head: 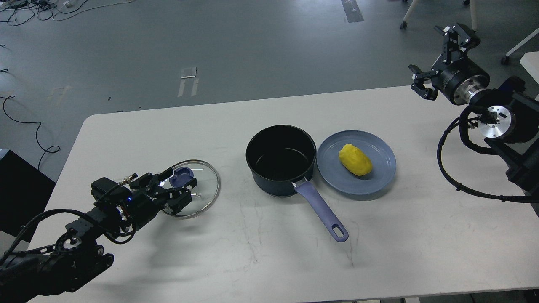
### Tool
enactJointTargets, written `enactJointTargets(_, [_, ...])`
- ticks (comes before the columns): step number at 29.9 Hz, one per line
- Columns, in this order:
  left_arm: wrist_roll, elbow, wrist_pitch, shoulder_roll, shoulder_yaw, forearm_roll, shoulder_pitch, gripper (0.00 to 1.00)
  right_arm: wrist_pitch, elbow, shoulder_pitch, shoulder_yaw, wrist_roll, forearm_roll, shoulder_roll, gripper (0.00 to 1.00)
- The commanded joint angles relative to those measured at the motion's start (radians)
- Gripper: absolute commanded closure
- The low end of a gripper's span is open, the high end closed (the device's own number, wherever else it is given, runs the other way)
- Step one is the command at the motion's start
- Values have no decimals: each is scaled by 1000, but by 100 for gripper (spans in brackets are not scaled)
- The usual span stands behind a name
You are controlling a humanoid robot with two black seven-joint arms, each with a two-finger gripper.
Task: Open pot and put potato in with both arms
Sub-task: 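Lower the lid onto the table nearer the robot and release, then reach the right gripper to the yellow potato on the plate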
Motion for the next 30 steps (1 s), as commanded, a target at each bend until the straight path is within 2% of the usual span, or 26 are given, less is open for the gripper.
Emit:
enactJointTargets(1, [-8, -11, 0, 3, -6, -41, -2, 2, 4, 1, 0, 0, 0, 0, -9, 0])
enactJointTargets(2, [-23, -16, 0, 6, -9, -72, -2, 2, 6, 1, 0, 0, 0, 2, -9, 0])
enactJointTargets(6, [-23, -62, 0, 33, -14, -178, -22, 2, 6, 4, 0, 0, 0, 0, -11, 0])
enactJointTargets(8, [-23, -123, 0, 101, -14, -285, -89, 2, 8, 5, 5, -2, 2, 0, -11, 0])
enactJointTargets(11, [-23, -174, 0, 138, -14, -388, -193, 2, 9, 10, 15, -8, 2, 0, -11, 0])
enactJointTargets(19, [-23, -177, -18, 138, -22, -580, -450, 2, 11, 16, 58, -49, 3, -15, -7, 0])
enactJointTargets(20, [-23, -176, -57, 130, -26, -616, -470, 2, 11, 17, 67, -63, 6, -17, -7, 0])
enactJointTargets(22, [-23, -168, -256, 87, -71, -823, -526, 2, 11, 24, 106, -122, 12, -17, -11, 0])
enactJointTargets(23, [-23, -168, -309, 83, -88, -877, -536, 2, 11, 24, 116, -135, 12, -18, -11, 0])
enactJointTargets(24, [-23, -168, -414, 78, -126, -987, -545, 2, 11, 24, 136, -161, 12, -18, -12, 0])
enactJointTargets(28, [-21, -162, -625, 43, -209, -1233, -533, 2, 12, 31, 182, -245, 21, -55, -14, 0])
enactJointTargets(30, [36, -163, -663, 14, -212, -1293, -520, 2, 12, 57, 196, -284, 46, -134, -15, 0])
